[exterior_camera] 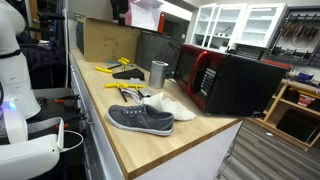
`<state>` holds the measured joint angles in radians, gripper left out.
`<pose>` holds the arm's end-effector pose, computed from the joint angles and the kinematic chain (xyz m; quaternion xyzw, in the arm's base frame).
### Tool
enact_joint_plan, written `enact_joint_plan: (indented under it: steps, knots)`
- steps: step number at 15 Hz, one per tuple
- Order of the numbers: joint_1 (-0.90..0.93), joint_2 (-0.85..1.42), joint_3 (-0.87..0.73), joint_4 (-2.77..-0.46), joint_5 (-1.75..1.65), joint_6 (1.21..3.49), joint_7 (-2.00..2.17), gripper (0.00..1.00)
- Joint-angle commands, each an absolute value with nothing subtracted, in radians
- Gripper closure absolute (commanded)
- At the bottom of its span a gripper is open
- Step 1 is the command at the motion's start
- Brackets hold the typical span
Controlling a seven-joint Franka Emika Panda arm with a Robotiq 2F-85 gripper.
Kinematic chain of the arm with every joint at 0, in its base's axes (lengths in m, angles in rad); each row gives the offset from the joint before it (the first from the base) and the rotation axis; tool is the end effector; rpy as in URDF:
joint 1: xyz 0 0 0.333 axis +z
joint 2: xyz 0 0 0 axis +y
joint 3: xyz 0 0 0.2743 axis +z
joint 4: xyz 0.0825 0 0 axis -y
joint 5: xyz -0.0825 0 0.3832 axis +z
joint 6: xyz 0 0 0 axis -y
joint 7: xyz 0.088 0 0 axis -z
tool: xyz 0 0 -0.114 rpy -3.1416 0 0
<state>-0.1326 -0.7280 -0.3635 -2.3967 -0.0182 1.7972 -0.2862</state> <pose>0.3273 -0.1927 0.5173 -0.9907 0.0651 -0.0821 0.0874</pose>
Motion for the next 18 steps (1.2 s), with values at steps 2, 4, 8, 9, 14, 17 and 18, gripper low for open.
enact_joint_plan:
  steps: [2,4,8,9,14,17,18]
  knots:
    - [-0.15,-0.722,-0.351,-2.394,-0.008,1.795,-0.296,0.0]
    - [-0.15,-0.722,-0.351,-2.394,-0.008,1.795,-0.296,0.0]
    - [-0.15,-0.722,-0.351,-2.394,-0.008,1.795,-0.296,0.0]
    - [-0.15,-0.722,-0.351,-2.394,-0.008,1.795,-0.296,0.0]
    - [-0.12,-0.659,-0.338,-2.362,0.024,1.802,-0.286,0.0]
    - [-0.099,-0.597,-0.32,-2.351,0.062,1.815,-0.281,0.0]
    - [-0.094,-0.572,-0.311,-2.348,0.07,1.826,-0.281,0.0]
